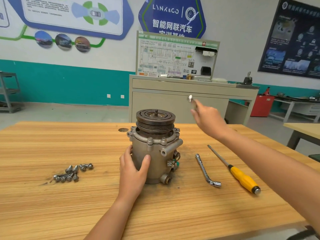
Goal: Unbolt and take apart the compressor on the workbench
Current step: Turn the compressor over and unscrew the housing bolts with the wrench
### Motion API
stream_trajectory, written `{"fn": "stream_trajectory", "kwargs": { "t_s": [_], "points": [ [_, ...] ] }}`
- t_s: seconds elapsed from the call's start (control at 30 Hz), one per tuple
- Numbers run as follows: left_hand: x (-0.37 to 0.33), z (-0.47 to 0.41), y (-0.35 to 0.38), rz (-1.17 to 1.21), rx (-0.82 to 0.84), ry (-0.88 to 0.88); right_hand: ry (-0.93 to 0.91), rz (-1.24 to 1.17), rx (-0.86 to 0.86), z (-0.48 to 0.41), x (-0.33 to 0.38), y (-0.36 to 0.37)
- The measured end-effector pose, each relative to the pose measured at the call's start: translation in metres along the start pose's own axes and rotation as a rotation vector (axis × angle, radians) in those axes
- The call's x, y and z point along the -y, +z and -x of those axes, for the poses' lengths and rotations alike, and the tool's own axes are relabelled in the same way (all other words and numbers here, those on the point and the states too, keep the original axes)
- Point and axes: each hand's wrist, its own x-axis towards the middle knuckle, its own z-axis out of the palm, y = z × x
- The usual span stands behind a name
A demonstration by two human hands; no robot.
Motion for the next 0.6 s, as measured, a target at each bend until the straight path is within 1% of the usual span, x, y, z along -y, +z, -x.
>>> {"fn": "stream_trajectory", "kwargs": {
  "t_s": [0.03,0.1,0.23,0.3,0.47,0.6],
  "points": [
    [0.000,0.000,0.001,-0.003,0.000,-0.001,0.027,-0.050,-0.016,0.005,-0.001,-0.011],
    [0.000,0.000,0.001,-0.011,0.000,0.001,0.064,-0.052,0.040,0.016,-0.001,-0.032],
    [0.000,0.000,0.001,-0.017,-0.002,0.004,0.055,0.161,0.315,0.039,0.009,-0.051],
    [0.000,0.001,0.001,-0.023,-0.002,0.005,0.063,0.242,0.408,0.044,0.017,-0.050],
    [0.000,0.000,0.001,-0.032,0.002,0.004,0.016,0.327,0.427,0.045,0.035,-0.034],
    [0.001,0.000,0.001,-0.035,-0.002,0.006,-0.050,0.477,0.470,0.037,0.046,-0.032]
  ]
}}
